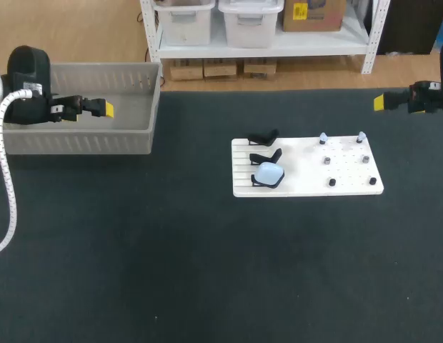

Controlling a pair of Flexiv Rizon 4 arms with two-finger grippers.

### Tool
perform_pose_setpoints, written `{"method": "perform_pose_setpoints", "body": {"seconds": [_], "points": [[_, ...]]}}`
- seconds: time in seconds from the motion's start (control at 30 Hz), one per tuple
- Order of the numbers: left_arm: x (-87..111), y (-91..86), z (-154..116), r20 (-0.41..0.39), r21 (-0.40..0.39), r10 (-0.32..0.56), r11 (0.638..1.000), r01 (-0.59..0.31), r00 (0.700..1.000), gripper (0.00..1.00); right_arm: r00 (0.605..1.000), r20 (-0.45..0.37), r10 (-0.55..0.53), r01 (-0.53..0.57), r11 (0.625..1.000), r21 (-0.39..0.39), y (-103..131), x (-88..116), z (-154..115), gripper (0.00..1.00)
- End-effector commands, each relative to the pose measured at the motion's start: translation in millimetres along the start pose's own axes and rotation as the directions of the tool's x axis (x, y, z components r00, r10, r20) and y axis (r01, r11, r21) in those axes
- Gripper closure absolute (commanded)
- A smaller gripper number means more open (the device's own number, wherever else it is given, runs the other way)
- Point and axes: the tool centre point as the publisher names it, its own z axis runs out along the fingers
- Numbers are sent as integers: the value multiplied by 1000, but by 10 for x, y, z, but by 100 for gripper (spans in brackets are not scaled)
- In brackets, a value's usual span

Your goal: Pick up each earbud case from the left stands, insert the matching earbuds, close the lid, and place the case in the box.

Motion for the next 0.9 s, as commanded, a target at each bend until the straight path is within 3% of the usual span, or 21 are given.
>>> {"method": "perform_pose_setpoints", "body": {"seconds": [0.03, 0.67, 0.77, 0.83, 0.9], "points": [[-7, -8, 0, -3, -4, -1, 1000, 1, 1000, 0, 1000, 0, 0, 0, 1000, 0, 0, 1, -2, 0], [-7, -8, 0, -3, -4, -1, 1000, 1, 1000, 0, 1000, 0, 0, 0, 1000, 0, 0, 1, -2, 0], [-35, -122, 17, 20, 119, 104, 987, -106, 994, 0, 1000, 0, 0, 0, 1000, 0, 0, 1, -2, 0], [-44, -207, 22, 41, 235, 160, 958, -166, 986, 0, 1000, 0, 0, 0, 1000, 0, 0, 1, -2, 0], [-38, -275, 27, 70, 285, 239, 926, -249, 968, 0, 1000, 0, 0, 0, 1000, 0, 0, 1, -2, 0]]}}
